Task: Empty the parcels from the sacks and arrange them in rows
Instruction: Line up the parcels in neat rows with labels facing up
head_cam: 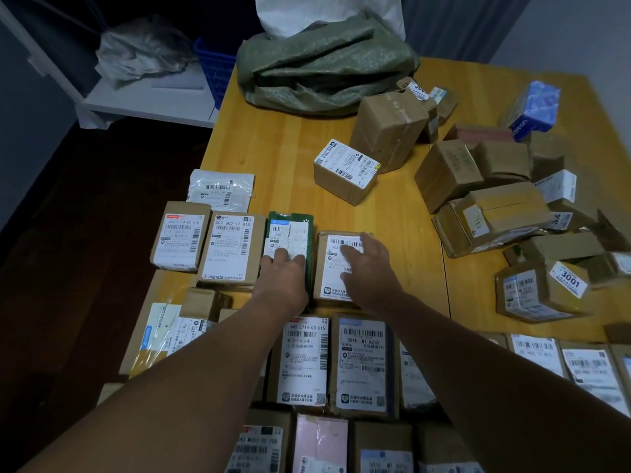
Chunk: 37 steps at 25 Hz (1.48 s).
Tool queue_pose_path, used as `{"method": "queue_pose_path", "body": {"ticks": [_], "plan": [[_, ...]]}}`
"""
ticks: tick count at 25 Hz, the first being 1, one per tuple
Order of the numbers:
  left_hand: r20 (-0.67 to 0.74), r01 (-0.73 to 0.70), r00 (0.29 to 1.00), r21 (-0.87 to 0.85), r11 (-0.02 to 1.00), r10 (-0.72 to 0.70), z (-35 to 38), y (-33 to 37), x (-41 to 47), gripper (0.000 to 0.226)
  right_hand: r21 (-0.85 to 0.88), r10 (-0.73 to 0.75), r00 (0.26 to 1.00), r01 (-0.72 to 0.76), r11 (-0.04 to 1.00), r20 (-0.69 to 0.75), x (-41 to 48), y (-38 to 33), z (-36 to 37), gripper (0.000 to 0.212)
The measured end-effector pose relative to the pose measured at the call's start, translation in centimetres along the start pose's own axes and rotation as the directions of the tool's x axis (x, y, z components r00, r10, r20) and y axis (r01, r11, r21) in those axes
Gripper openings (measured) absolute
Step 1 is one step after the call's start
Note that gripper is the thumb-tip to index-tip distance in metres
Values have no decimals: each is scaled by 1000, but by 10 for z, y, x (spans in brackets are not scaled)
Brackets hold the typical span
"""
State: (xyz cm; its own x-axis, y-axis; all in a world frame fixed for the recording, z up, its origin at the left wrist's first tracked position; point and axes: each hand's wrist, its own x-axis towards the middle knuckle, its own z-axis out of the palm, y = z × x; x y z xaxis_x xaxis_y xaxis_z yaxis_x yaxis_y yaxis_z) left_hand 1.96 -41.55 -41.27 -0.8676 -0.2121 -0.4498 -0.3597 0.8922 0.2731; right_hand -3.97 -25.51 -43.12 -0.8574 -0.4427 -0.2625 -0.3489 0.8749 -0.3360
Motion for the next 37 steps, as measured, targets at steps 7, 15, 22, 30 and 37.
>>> {"method": "queue_pose_path", "body": {"ticks": [7, 15, 22, 30, 37], "plan": [[-6, -7, 1000, 6, 1000, 7, 4, -3, 1, 63, -14, -27, 997, 28, 1000, 66, -5, 5, 6, 64], [5, -21, 1000, 10, 1000, 21, 4, -4, -4, 66, -42, 29, 987, -23, 999, 156, -16, 0, 2, 70], [-37, -5, 999, -127, 992, 1, -6, 1, -10, 55, 42, 128, 978, -136, 990, 167, -28, 4, -17, 56], [-50, -147, 989, -164, 975, 141, -17, 77, -23, 58, 2, 360, 928, -362, 932, 96, -70, 49, -73, 43], [16, -165, 986, -130, 978, 168, 15, 167, -29, 55, 46, 632, 771, -631, 775, -76, -95, 141, -103, 58]]}}
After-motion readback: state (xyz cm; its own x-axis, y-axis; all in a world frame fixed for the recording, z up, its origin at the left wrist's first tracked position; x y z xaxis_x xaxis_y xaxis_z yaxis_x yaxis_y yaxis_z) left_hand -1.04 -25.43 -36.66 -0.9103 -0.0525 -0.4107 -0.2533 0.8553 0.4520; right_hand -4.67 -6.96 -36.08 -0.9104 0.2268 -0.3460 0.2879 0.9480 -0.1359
